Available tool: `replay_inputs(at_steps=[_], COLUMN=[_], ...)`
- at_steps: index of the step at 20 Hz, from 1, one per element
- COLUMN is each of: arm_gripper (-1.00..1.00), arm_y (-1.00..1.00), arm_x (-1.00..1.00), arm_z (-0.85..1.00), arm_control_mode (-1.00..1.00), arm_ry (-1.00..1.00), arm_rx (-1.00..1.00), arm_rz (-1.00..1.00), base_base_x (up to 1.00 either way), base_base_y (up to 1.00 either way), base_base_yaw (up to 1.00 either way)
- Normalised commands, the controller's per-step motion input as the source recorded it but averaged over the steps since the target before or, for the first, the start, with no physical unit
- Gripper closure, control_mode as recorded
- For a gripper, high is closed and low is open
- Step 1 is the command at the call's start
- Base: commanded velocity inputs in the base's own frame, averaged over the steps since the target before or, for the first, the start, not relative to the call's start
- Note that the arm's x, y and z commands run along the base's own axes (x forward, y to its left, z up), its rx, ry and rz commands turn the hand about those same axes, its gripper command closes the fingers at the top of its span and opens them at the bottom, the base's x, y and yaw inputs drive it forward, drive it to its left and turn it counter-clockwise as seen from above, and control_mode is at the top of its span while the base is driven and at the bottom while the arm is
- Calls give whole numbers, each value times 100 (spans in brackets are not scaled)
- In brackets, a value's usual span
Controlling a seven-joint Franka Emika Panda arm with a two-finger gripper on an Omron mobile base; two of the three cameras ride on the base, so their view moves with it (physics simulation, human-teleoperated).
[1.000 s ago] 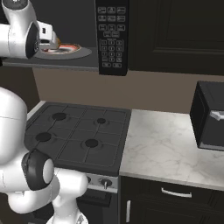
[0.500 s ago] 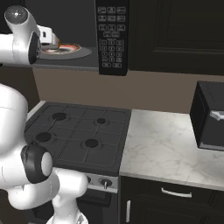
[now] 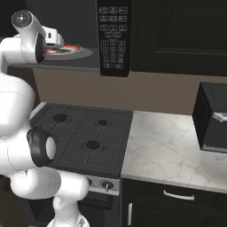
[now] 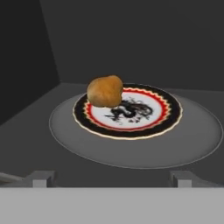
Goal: Retrieve the reheated potato from the microwave, then place the potato, cheese, and condiment on the cutting board.
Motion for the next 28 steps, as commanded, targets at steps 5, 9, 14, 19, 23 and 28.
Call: replay_inputs(at_steps=[5, 9, 14, 19, 23, 28], arm_gripper=[-100, -100, -100, -100, -100, -100], arm_y=[17, 11, 19, 9, 1, 1], arm_x=[49, 40, 12, 13, 36, 22], arm_z=[0, 0, 0, 0, 0, -1], arm_control_mode=[-100, -100, -100, -100, -100, -100], arm_ry=[0, 1, 2, 4, 1, 2], arm_rx=[0, 0, 1, 2, 0, 0], arm_rz=[-5, -3, 0, 0, 0, 0], base_base_x=[0, 0, 0, 0, 0, 0], base_base_y=[0, 0, 0, 0, 0, 0], base_base_yaw=[0, 0, 0, 0, 0, 0])
